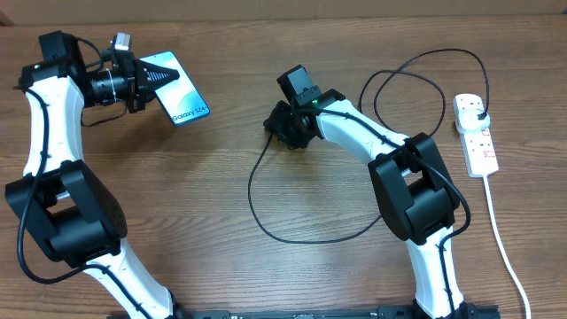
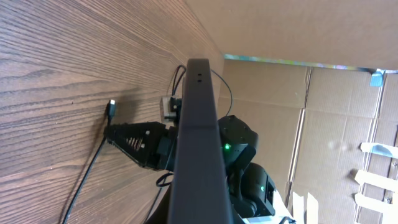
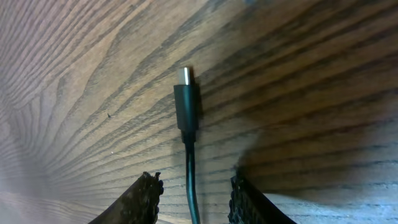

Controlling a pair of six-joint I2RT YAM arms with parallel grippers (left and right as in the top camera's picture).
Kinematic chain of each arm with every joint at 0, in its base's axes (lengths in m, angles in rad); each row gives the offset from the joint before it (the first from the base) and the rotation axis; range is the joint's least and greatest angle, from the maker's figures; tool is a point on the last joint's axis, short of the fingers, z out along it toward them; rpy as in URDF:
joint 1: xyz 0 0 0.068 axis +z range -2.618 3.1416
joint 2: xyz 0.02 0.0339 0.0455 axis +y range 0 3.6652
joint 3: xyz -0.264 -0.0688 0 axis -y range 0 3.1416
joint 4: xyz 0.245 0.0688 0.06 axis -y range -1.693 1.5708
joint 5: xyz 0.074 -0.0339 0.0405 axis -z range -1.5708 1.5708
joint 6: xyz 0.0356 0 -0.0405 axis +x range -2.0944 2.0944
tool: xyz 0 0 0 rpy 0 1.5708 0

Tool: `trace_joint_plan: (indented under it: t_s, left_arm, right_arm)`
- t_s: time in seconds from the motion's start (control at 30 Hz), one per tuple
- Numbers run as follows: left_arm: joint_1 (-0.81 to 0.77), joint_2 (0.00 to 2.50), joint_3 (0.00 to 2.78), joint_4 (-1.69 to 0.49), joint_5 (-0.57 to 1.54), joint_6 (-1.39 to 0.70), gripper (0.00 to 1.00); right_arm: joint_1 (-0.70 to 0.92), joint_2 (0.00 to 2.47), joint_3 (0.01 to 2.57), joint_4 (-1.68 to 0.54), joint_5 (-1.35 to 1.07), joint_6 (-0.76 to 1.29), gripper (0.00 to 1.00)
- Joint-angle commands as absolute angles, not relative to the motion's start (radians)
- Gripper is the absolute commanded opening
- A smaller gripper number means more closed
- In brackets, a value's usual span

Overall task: Plug charger to phone and switch on socket
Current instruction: 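Grasp the black cable's USB-C plug with the right gripper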

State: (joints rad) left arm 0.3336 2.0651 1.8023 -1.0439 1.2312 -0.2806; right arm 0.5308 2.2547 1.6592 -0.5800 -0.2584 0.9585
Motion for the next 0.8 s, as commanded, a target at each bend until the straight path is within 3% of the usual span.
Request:
trace_joint_plan:
  t_s: [0.0,0.77]
  left_arm:
    - [0.324,2.057,1.815,-1.047,1.283,-0.262,0.04]
    - [0.319,2.057,1.815,-1.048,1.283,-0.262,0.04]
  right_arm:
    - [0.533,2.268,1.673,-0.551,-0.266,0.942,0.39]
    - [0.537,2.320,1.622,-0.494,-0.209,0.946,0.36]
